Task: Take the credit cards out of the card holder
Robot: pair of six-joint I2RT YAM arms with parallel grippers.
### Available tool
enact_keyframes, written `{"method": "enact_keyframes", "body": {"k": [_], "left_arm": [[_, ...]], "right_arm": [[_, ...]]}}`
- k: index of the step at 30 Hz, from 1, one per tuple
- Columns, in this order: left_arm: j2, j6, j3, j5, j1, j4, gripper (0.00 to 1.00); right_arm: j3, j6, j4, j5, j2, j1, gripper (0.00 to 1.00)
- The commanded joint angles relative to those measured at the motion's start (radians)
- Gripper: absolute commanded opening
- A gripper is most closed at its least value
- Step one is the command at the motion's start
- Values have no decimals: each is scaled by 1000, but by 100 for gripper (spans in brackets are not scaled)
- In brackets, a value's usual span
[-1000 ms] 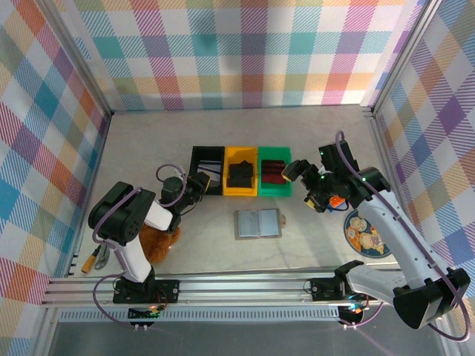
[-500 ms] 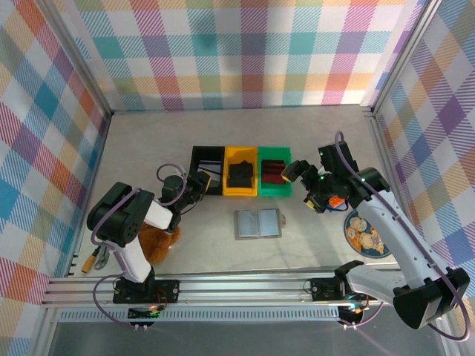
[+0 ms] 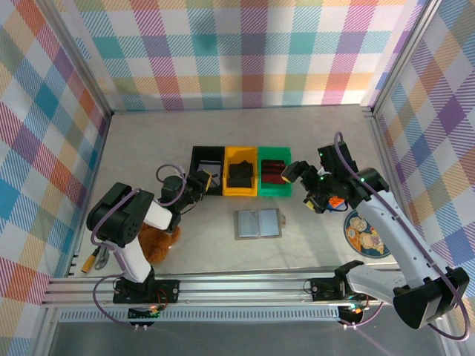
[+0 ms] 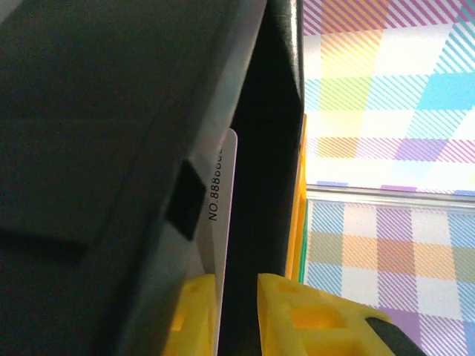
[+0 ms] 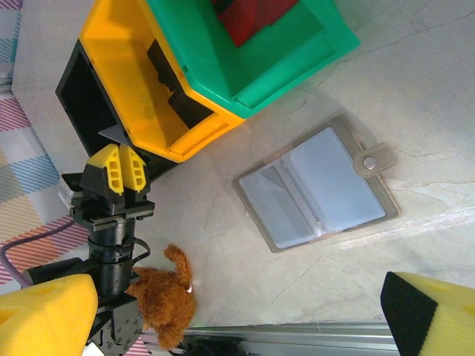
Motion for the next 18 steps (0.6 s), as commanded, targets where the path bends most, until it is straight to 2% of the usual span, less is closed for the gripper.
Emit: {"method": "enact_keyframes", "body": {"k": [1, 12, 18], "left_arm": [[22, -32, -46, 13, -3, -28, 22], [-60, -22, -86, -5, -26, -83, 22], [-73, -20, -89, -13, -47, -95, 19]], "right_arm": [[-10, -7, 6, -14, -12, -2, 99], [-11, -5, 9, -19, -8, -3, 99], [-17, -5, 10, -18, -5, -2, 99]]}}
